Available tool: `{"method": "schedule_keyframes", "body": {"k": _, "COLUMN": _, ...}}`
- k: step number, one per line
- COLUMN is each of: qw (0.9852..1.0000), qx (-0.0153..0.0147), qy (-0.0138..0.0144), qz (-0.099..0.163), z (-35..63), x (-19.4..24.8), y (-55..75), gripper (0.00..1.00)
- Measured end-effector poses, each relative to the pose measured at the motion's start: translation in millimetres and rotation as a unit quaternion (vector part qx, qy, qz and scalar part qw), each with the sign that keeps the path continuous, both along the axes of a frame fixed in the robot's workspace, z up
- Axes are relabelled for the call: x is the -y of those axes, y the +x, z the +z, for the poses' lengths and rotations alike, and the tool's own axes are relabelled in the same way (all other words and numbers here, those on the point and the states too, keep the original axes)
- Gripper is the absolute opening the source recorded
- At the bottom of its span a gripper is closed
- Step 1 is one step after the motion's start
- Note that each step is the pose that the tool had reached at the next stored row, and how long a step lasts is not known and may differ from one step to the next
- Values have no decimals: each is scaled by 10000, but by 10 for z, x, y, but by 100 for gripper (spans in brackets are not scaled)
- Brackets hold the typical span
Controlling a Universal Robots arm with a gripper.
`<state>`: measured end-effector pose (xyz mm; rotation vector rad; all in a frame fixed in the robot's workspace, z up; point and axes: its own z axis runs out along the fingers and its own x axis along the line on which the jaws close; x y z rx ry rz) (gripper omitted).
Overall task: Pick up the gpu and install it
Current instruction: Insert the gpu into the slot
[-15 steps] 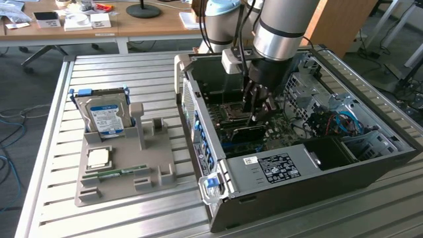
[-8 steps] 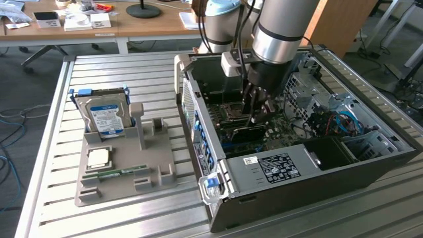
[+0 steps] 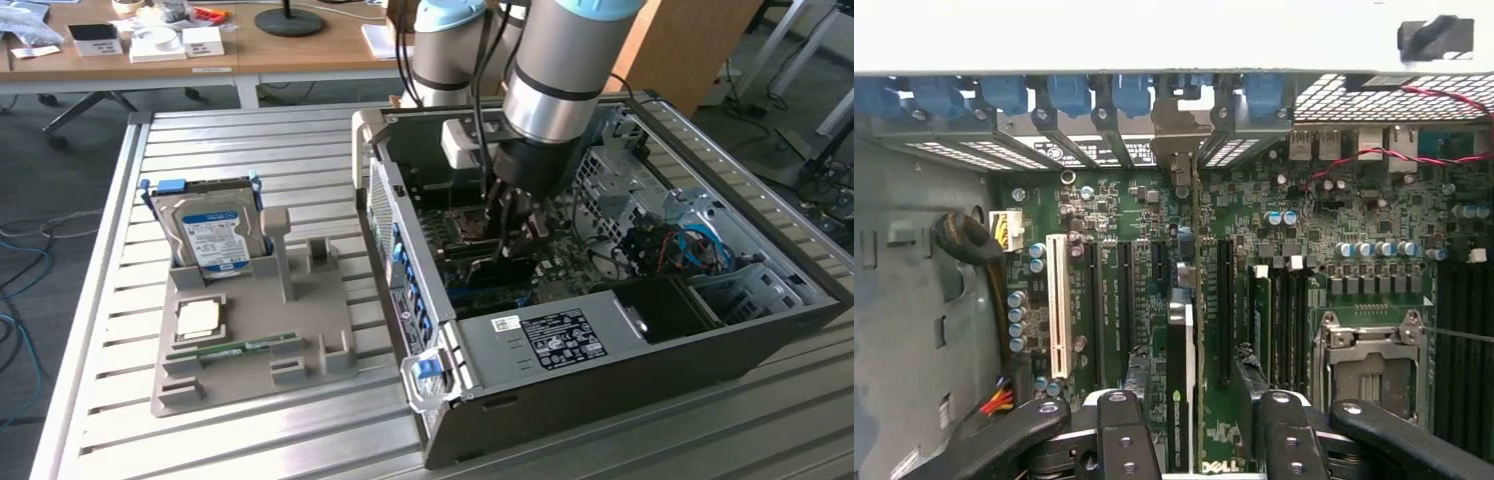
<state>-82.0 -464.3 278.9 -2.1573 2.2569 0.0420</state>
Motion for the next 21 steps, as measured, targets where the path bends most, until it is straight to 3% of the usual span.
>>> {"method": "schedule_keyframes", "body": {"k": 7, "qw": 10000, "qx": 0, "qy": 0, "qz": 0, "z": -128, "x": -1, "y": -33, "gripper": 46}}
{"method": "schedule_keyframes", "body": {"k": 12, "qw": 10000, "qx": 0, "qy": 7, "qz": 0, "z": -167, "x": -4, "y": -33, "gripper": 46}}
{"method": "schedule_keyframes", "body": {"k": 18, "qw": 10000, "qx": 0, "qy": 7, "qz": 60, "z": -247, "x": -47, "y": -33, "gripper": 46}}
{"method": "schedule_keyframes", "body": {"k": 21, "qw": 10000, "qx": 0, "qy": 7, "qz": 65, "z": -250, "x": -49, "y": -33, "gripper": 46}}
